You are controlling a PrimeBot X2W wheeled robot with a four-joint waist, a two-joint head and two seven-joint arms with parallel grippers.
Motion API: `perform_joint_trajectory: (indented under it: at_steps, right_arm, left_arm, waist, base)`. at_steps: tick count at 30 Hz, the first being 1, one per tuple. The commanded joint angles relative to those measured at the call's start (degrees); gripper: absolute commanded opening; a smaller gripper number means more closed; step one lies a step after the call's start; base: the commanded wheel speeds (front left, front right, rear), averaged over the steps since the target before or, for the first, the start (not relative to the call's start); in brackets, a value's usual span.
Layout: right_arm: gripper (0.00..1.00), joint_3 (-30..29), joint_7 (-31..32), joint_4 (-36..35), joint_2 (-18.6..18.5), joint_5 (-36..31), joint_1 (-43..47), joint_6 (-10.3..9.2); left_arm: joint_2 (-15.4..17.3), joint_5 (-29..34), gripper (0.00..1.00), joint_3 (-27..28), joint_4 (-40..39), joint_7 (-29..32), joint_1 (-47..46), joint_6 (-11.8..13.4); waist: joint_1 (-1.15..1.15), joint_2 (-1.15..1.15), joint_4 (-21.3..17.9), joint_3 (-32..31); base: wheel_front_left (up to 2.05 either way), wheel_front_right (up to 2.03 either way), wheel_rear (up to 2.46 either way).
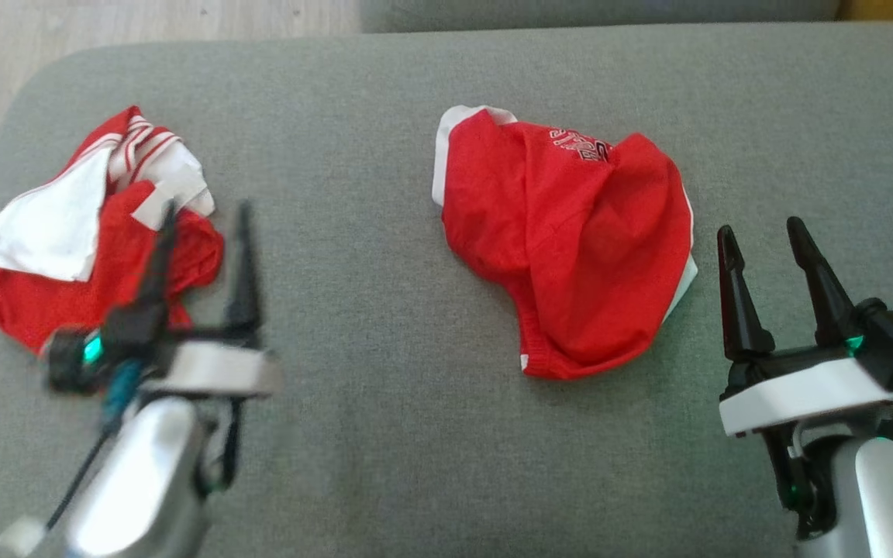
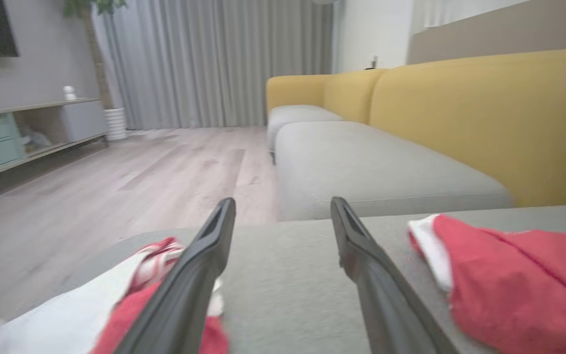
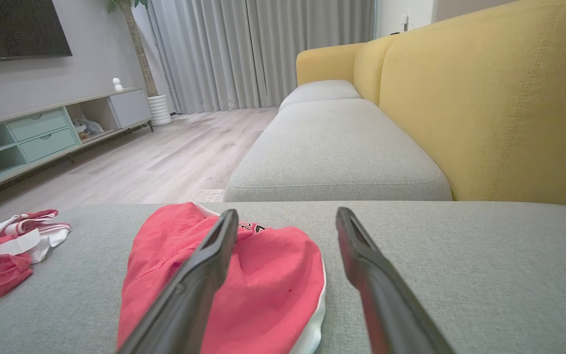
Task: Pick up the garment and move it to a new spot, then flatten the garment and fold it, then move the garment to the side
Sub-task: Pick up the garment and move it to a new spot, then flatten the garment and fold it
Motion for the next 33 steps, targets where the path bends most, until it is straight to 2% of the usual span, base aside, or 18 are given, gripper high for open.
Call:
perform_joint_trajectory:
  at_steps: [1, 5, 11, 21, 33]
  right_arm:
    - [1.0, 1.1, 0.4, -2.2, -0.1, -0.2, -0.4, 0.44]
    - [1.0, 1.0, 1.4, -2.0, -0.1, 0.1, 0.8, 0.44]
    - [1.0, 0.3, 2.9, -2.2, -0.1, 0.2, 2.9, 0.44]
    - [1.0, 1.0, 4.5, -3.0, -0.1, 0.8, 6.6, 0.44]
    - [1.0, 0.7, 4.5, -3.9, -0.1, 1.1, 7.7, 0.44]
  left_arm:
    - [2.0, -0.2, 1.0, 3.0, -1.8, -0.5, 0.0, 0.4]
    - [4.9, -1.9, 1.0, 6.5, -2.1, -0.5, 5.1, 0.3]
    - [8.1, -4.0, 1.0, 6.5, -4.6, 3.8, 9.1, -1.7]
    - [9.9, -3.7, 1.0, 5.9, -11.8, 7.6, 14.9, 1.5]
    - [10.7, -3.8, 1.0, 5.8, -14.5, 8.9, 17.3, 3.1]
  waist:
    - [0.0, 0.0, 0.3, -0.5]
    - [0.0, 0.0, 0.6, -1.5]
    - [0.0, 0.0, 0.7, -3.1]
    - [0.0, 0.0, 0.0, -6.3]
    - [0.0, 0.0, -0.5, -6.9]
  base:
    - [0.0, 0.0, 0.0]
    - [0.0, 0.0, 0.0]
    - [0.0, 0.0, 0.0]
    - [0.0, 0.0, 0.0]
    - [0.0, 0.0, 0.0]
